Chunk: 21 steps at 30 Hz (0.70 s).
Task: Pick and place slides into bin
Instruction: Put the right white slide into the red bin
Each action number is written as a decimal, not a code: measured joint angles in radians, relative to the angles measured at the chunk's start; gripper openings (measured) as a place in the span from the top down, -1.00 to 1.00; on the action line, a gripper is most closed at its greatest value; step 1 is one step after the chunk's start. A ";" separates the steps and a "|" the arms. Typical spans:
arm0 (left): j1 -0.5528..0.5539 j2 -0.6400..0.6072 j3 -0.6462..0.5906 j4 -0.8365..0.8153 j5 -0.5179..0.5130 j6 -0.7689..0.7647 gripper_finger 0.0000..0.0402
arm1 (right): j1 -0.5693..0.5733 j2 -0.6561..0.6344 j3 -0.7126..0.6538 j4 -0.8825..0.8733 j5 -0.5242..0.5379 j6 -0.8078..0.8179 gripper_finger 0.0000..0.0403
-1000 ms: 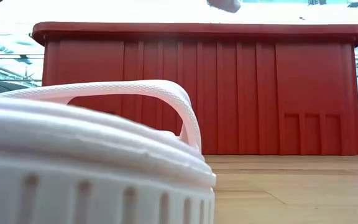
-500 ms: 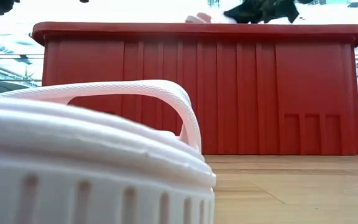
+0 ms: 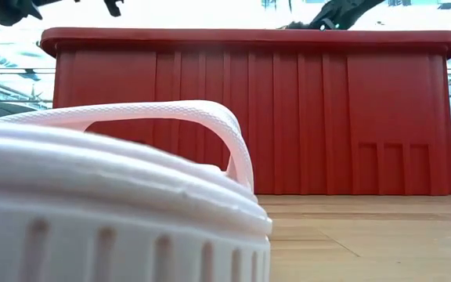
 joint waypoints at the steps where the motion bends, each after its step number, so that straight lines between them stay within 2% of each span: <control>1: 0.004 0.000 0.000 -0.001 0.004 -0.001 -0.20 | 0.005 0.015 0.000 -0.026 0.003 -0.023 1.00; 6: 0.012 0.000 0.000 -0.005 0.013 0.003 -0.20 | 0.029 0.089 0.000 -0.091 0.008 -0.112 1.00; 10: 0.012 0.000 0.000 -0.017 0.013 0.007 -0.20 | 0.037 0.151 0.000 -0.104 0.075 -0.128 1.00; 21: 0.011 0.000 0.000 -0.040 0.013 0.007 -0.20 | 0.048 0.274 -0.001 -0.128 0.078 -0.143 1.00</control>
